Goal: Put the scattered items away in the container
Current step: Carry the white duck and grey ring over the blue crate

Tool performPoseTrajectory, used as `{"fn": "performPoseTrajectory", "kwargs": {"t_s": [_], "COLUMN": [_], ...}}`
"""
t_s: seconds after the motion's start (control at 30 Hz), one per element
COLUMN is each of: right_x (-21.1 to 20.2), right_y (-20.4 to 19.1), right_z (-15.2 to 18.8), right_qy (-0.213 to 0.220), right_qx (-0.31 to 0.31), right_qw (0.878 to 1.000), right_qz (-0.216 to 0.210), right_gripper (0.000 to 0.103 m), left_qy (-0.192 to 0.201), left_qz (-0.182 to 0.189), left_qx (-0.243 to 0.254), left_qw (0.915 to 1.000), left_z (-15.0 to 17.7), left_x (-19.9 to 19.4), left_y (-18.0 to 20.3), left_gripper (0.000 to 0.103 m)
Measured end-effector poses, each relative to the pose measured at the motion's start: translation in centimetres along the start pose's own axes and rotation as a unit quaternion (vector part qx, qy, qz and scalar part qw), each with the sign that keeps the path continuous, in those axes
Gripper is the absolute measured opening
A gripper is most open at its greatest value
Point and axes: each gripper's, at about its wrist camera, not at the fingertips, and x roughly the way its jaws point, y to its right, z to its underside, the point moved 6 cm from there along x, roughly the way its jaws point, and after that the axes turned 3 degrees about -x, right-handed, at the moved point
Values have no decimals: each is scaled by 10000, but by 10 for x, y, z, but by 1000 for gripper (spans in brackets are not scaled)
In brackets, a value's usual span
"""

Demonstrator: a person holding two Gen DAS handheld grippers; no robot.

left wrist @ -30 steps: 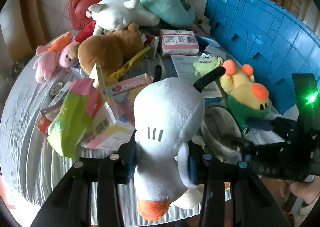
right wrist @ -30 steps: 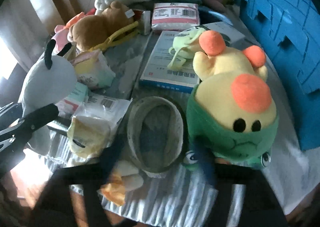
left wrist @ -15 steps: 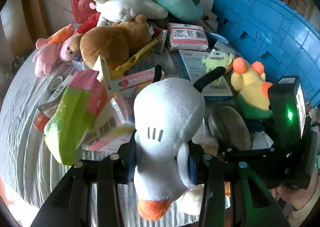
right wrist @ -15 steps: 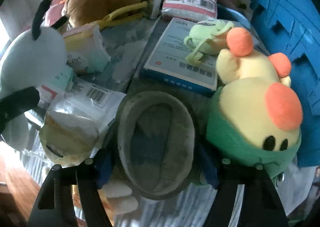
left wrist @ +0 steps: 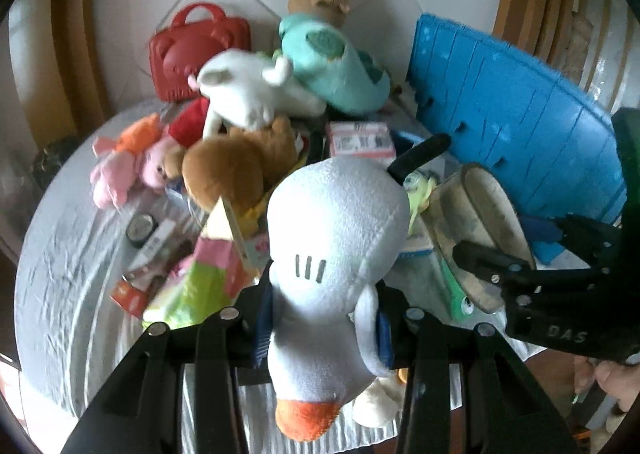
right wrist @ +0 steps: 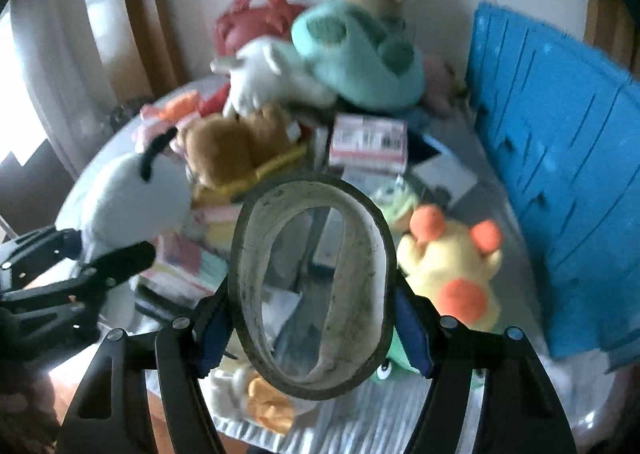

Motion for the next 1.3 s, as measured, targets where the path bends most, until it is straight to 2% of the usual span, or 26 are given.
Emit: {"fn": "performPoseTrajectory", "kwargs": {"t_s": [0.27, 0.47, 0.67, 0.8, 1.0, 1.17, 1.3], "right_x": [-76, -138, -191, -214, -239, -234, -226], "right_y": [10, 52, 134, 212, 332, 391, 430], "right_z": [-29, -52, -68, -70, -67, -57, -50], "right_qy": [689, 1297, 1857, 1983, 1988, 1866, 1776], "right_qx": [40, 76, 161, 206, 255, 365, 462], "right_qw": [9971, 9896, 9779, 9727, 9679, 9693, 9709], "right_qz": [306, 611, 951, 1188, 1515, 1561, 1537], "right_gripper": [71, 71, 71, 71, 71, 71, 71], "left_qy": [534, 999, 1510, 1803, 1713, 1427, 1197], "left_qz": [301, 531, 766, 968, 1291, 1284, 1172], "left_qx": [224, 491, 768, 895, 1015, 1223, 1227], "left_qw": [9979, 9924, 9826, 9747, 9714, 9738, 9782], "left_z": [-31, -68, -113, -145, -184, -189, -190], "left_x": [-39, -68, -76, -69, -41, -11, 14], "left_y": [28, 78, 164, 246, 376, 447, 476], "left_gripper": [40, 40, 40, 40, 40, 40, 40]}}
